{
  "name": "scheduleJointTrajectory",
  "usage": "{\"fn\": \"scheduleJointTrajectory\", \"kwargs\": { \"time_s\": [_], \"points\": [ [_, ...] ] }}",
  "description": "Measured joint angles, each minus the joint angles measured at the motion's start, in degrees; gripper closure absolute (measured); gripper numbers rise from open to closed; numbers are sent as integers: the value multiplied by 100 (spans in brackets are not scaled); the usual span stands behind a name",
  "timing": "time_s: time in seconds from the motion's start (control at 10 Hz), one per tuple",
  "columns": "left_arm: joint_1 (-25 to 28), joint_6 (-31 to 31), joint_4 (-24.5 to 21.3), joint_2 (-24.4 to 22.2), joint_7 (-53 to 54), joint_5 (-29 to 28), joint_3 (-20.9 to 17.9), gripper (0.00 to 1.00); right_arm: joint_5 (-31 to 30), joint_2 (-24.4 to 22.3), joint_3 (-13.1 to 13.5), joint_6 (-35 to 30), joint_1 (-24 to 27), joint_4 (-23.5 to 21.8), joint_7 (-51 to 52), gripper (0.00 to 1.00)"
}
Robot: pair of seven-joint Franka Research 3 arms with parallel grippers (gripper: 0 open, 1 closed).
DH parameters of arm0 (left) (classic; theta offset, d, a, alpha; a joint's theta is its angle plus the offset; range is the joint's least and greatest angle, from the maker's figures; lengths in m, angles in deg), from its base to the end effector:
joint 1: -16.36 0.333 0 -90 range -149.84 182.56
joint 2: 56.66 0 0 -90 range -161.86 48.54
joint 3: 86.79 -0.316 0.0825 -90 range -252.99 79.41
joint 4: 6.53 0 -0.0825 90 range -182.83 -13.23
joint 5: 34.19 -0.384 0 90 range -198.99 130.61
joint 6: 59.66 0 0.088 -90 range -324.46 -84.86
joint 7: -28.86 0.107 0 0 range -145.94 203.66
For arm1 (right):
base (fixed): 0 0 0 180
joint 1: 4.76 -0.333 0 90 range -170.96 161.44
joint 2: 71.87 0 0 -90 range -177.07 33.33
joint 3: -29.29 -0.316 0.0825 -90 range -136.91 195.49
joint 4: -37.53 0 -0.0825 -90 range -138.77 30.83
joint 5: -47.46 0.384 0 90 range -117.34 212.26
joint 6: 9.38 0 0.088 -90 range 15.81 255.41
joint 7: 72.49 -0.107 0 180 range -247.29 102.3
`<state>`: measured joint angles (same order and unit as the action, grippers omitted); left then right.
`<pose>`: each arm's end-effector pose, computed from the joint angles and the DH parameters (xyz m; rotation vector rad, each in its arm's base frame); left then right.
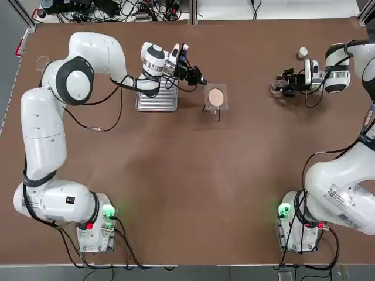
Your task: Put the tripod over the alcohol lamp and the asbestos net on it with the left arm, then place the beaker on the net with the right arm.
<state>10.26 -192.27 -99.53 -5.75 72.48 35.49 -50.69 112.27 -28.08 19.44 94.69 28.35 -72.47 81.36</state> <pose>0.5426 -0.4322 0.1904 1.8405 -0.2734 -0.1528 0.5321 -0.1441 0.0951 -1.5569 -1.3535 -1.1849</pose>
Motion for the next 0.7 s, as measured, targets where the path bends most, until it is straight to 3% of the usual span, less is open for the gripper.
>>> {"fn": "scheduleJointTrajectory", "kwargs": {
  "time_s": [0.4, 0.7],
  "points": [
    [1, 0, 0, 7, -11, 0, -20, 96, 0, 0, -2, 0, 0, 30, -23, 42],
    [-2, 0, 0, 41, -11, 0, -30, 85, 0, 0, -3, -1, -2, 34, -26, 42]
  ]
}}
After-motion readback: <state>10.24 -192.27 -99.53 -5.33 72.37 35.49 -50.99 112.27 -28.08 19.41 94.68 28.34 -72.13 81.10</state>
